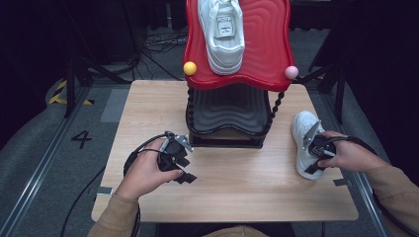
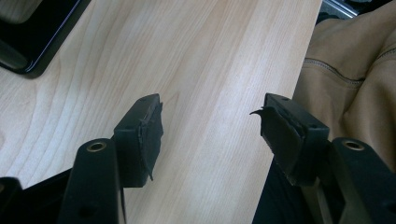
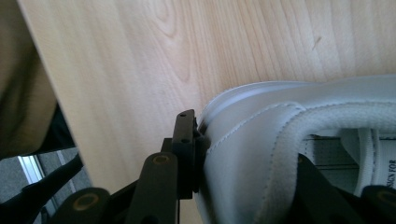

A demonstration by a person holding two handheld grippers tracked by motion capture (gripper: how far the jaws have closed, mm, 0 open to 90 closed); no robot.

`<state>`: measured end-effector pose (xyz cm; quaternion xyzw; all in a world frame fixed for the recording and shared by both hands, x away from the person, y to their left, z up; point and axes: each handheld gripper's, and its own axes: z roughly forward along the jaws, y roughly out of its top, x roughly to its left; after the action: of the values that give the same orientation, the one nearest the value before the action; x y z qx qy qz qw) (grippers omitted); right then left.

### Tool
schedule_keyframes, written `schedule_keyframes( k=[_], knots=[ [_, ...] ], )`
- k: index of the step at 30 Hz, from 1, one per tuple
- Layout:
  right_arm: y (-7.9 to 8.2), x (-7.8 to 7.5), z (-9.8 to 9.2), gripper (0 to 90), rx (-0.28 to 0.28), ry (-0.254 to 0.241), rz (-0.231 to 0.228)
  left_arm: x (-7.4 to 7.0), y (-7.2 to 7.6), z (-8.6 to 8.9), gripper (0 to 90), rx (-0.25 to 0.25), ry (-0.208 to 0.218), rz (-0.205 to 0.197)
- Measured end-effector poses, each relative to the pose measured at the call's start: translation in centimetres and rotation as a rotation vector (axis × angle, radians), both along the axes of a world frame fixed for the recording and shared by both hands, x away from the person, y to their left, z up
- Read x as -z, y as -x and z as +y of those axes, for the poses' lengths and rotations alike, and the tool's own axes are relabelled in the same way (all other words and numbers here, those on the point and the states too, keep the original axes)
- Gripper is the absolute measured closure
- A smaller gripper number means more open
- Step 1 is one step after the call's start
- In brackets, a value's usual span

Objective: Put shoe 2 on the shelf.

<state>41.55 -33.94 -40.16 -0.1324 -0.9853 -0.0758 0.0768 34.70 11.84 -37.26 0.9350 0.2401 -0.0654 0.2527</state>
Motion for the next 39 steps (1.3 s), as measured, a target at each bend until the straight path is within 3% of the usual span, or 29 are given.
schedule_keyframes(
  k=[5, 6, 17, 18, 23, 39],
  knots=[
    [0.1, -3.5, 0.8, 71.5, -0.005, -0.011, -0.033, 0.1, 0.0, 0.3, 39.3, 0.003, -0.004, 0.003],
    [0.1, -3.5, 0.8, 71.5, -0.005, -0.011, -0.033, 0.1, 0.0, 0.3, 39.3, 0.003, -0.004, 0.003],
    [-0.3, -11.6, 2.9, 71.3, 0.003, -0.024, -0.128, 0.3, -0.5, 0.1, 39.2, 0.029, -0.004, 0.004],
    [-0.3, -11.6, 2.9, 71.3, 0.003, -0.024, -0.128, 0.3, -0.5, 0.1, 38.7, 0.029, -0.004, 0.004],
    [-0.6, -14.8, 3.3, 71.2, 0.007, -0.024, -0.147, 0.2, -1.0, 0.1, 38.5, 0.033, -0.001, 0.003],
    [-1.2, -21.3, 3.8, 71.2, 0.039, -0.033, -0.202, 0.3, -1.2, 0.3, 38.2, 0.027, 0.013, 0.008]
  ],
)
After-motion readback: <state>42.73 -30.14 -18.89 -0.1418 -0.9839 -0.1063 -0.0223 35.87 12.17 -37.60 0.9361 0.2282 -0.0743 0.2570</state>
